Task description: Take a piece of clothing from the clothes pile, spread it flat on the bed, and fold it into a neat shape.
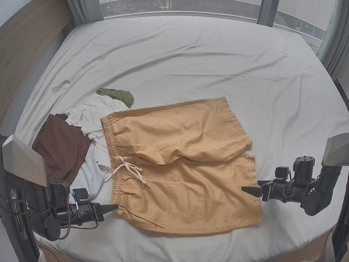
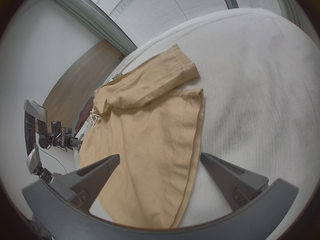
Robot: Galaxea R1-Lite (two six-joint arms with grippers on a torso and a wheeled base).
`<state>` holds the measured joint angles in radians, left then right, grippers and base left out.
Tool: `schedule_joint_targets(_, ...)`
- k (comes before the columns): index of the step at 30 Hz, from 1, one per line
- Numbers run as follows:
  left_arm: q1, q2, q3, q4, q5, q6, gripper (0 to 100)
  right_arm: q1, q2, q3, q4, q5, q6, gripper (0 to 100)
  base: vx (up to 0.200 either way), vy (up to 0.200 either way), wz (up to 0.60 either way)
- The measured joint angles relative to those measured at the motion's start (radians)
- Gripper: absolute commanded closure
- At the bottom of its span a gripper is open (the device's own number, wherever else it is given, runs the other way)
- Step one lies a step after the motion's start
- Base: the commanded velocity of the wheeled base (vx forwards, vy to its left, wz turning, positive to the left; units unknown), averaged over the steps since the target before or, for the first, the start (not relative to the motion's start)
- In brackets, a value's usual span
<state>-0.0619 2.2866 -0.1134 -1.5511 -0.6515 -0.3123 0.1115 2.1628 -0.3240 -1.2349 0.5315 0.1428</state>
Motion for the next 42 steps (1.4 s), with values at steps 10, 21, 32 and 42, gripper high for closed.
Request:
schedule_joint_targets(10, -0.001, 0.002, 0.002, 0.0, 0.0, 0.0, 100, -0.007, -0.108, 0.031, 0.324, -0.001, -0.041, 0, 0.0, 0.0, 0.0)
schedule_joint_targets(21, 0.0, 0.008, -0.002, 0.001, -0.001, 0.0, 100, -0.006, -0.179, 0.036, 0.496, -0.003, -0.06, 0, 0.0, 0.0, 0.0)
schedule_joint_targets(32, 0.0, 0.009, -0.003, 0.001, -0.001, 0.001, 100, 0.02, -0.18, 0.04, 0.514, -0.004, -0.059, 0, 0.0, 0.0, 0.0)
schedule_joint_targets(42, 0.0, 0.009, 0.0, 0.0, 0.001, 0.001, 100, 0.032, -0.17, 0.053, 0.515, -0.005, -0.058, 100, 0.0, 0.0, 0.0)
